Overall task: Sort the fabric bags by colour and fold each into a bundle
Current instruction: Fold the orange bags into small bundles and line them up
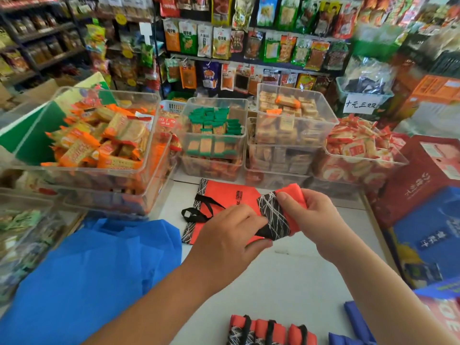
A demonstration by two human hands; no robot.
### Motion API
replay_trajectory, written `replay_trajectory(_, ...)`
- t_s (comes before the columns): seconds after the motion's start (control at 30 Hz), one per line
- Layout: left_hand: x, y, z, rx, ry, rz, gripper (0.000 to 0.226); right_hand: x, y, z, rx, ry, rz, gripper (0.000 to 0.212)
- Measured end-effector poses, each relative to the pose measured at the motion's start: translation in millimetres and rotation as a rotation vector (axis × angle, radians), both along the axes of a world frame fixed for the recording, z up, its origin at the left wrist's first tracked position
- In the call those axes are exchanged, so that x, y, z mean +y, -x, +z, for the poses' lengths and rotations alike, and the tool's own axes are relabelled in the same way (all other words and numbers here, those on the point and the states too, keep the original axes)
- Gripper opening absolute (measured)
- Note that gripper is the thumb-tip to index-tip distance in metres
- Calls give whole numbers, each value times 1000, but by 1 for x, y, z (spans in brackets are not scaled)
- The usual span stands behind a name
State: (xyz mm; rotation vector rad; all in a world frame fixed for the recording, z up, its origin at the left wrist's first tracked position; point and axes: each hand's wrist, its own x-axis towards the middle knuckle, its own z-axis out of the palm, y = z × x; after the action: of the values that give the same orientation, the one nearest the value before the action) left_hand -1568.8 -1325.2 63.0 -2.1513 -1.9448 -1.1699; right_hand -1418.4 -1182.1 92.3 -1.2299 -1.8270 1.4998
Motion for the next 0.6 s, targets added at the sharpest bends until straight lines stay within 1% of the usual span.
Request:
replay_trajectory(0.03, 0, 2, 0, -7, -25, -6, 29, 3, -1, 0, -4, 21, 1, 29)
replay_trajectory(0.07, -1, 5, 1, -18, -17, -16, 24, 6, -4, 0, -5, 45, -3, 31)
replay_trajectory(0.17, -9, 20, -1, -37, 63, -36, 20, 20, -17, -5, -6, 137, -31, 35)
replay_trajectory(0.23, -16, 30, 1, -105, 119, -81, 19, 27, -27, -12, -26, 203, -45, 35)
replay_trajectory(0.37, -39, 30, 30, -456, 305, -227, 6, 32, -43, -31, -99, 326, -55, 38)
replay_trajectory(0.4, -42, 27, 37, -544, 327, -262, 3, 29, -42, -34, -97, 358, -38, 38)
replay_trajectory(0.47, -40, 18, 45, -712, 297, -276, 8, 23, -36, -41, -90, 385, -11, 36)
replay_trajectory(0.53, -31, 16, 44, -836, 211, -166, 14, 17, -29, -47, -73, 426, -7, 38)
replay_trajectory(0.6, -20, 22, 33, -931, 152, 3, 15, 14, -27, -50, -36, 470, -8, 38)
